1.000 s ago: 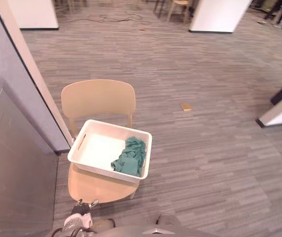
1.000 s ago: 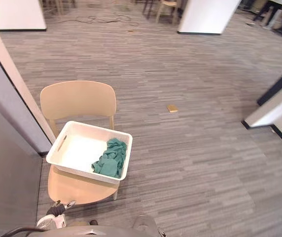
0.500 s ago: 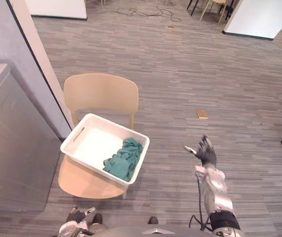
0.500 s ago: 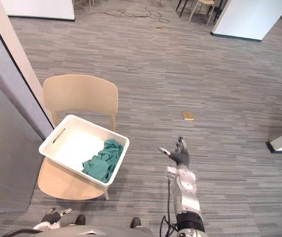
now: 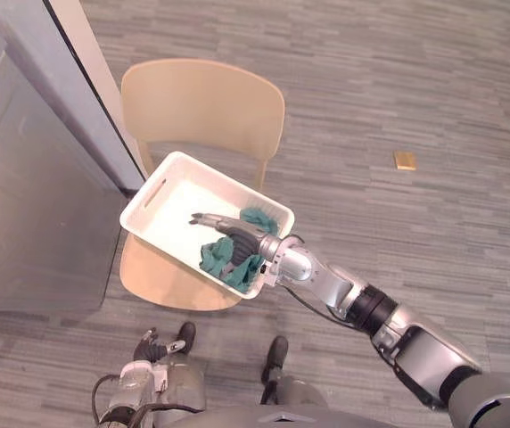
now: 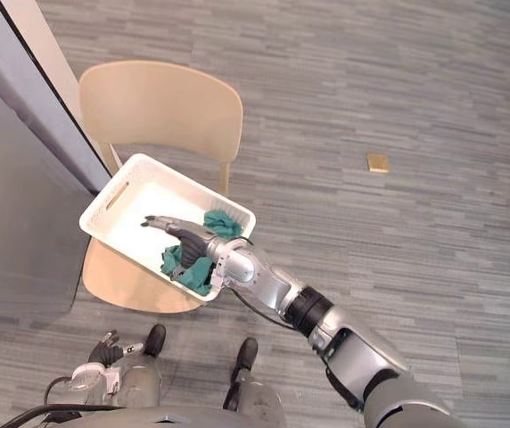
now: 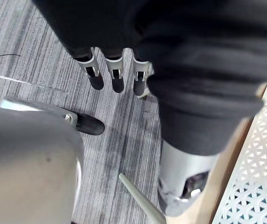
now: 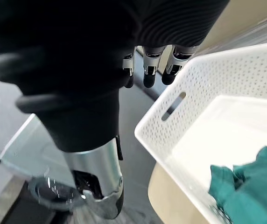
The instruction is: Pick up the laundry basket with both hands and put the clothes into the washing machine.
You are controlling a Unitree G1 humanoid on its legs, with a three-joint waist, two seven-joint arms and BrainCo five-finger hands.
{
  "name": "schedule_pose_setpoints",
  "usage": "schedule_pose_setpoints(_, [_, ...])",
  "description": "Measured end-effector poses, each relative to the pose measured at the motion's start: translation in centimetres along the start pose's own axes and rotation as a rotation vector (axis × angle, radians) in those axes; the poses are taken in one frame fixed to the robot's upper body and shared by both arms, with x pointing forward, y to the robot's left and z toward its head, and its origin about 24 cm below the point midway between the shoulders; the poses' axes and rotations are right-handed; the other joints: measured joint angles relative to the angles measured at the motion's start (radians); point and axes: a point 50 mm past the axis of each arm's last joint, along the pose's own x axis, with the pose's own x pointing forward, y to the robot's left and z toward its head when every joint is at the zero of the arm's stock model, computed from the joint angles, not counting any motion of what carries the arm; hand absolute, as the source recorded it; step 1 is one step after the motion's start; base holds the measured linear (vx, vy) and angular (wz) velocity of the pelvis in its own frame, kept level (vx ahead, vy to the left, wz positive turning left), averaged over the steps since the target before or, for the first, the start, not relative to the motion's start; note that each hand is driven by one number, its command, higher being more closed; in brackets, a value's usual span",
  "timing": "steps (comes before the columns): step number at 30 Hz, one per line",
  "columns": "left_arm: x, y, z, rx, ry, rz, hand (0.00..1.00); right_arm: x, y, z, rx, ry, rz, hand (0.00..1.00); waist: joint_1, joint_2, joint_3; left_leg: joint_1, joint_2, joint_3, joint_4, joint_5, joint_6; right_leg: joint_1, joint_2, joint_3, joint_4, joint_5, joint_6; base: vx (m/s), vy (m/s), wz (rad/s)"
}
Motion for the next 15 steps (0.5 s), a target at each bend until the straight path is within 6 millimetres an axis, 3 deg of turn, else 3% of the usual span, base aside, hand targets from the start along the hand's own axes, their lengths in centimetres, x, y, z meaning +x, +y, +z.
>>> schedule_pose_setpoints(6, [0.6,-0.4,2.5,0.026,-0.070,0.023,0.00,-0.2,-1.8,-1.8,-0.195,0.082,0.055,0.00,0.022,-0.012,0.076,-0.042,0.004,-0.016,0.007,0.012,-0.004,-0.038,0.008,-0.007,0.016,0.004,-0.006,-0.07,-0.017,0.03])
schedule_pose_setpoints(11, [0.7,-0.4,3.5,0.028,-0.108,0.046,0.00,0.0,-2.9,-1.8,-0.224,0.096,0.037,0.00,0.040,-0.014,0.095,-0.074,0.007,-0.021,0.005,0.021,-0.004,-0.070,0.013,-0.012,0.019,0.008,-0.011,-0.03,-0.013,0.02])
schedule_pose_setpoints(15, [0.7,-0.1,4.1,0.026,-0.135,0.067,0.00,0.4,-3.4,-3.4,-0.243,0.186,0.036,0.00,0.053,-0.021,0.112,-0.087,0.010,-0.042,0.005,0.027,-0.006,-0.070,0.020,-0.030,0.017,0.009,-0.013,0.00,-0.026,0.11])
